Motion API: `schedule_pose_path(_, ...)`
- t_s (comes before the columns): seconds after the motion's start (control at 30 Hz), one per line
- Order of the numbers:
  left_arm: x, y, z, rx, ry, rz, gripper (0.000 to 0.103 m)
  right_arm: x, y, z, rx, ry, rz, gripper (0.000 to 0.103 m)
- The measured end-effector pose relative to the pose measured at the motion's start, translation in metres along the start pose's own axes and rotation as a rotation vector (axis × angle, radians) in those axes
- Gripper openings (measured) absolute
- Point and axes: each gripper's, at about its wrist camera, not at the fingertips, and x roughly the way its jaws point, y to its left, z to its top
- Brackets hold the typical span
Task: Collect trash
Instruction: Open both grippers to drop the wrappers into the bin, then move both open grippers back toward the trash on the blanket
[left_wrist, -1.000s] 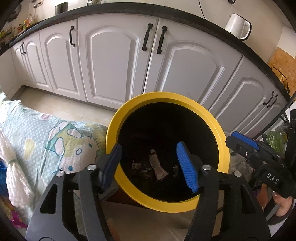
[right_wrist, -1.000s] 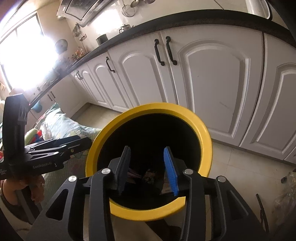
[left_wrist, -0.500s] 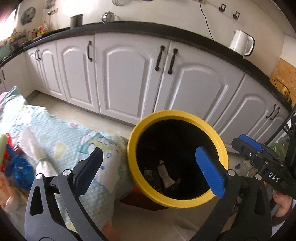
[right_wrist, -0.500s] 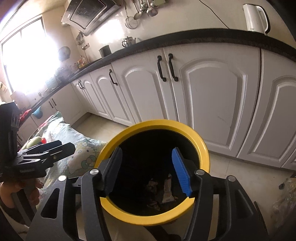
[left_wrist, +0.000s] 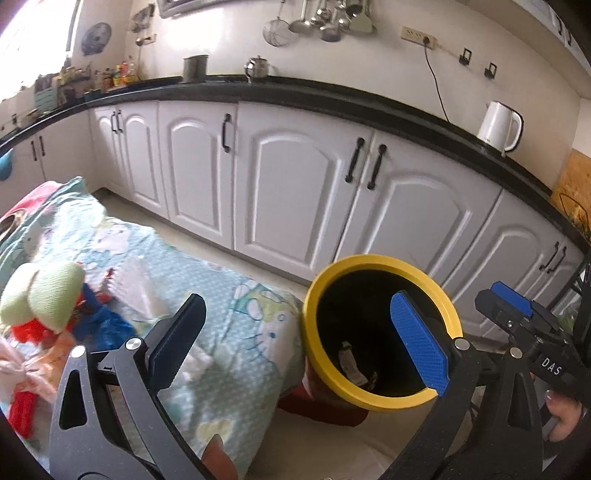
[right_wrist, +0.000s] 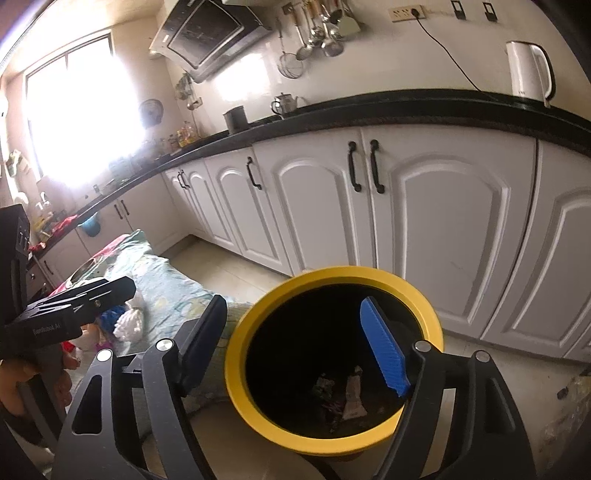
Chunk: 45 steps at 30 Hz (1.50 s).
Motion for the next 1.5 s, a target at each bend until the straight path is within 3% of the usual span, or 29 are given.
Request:
schedule_pose_path(0.47, -0.041, 0.042, -0.002, -0.078, -0.08, 0.066, 0.092, -0.001, 0.049, 0.004, -0.08, -0.007, 0.083, 0.075)
schedule_pose_path(1.5, -0.095, 0.129, -0.013, -0.202, -0.165, 0.217, 0.092, 0.038, 0.163, -0.007, -0.237, 0.087, 0.254, 0.076)
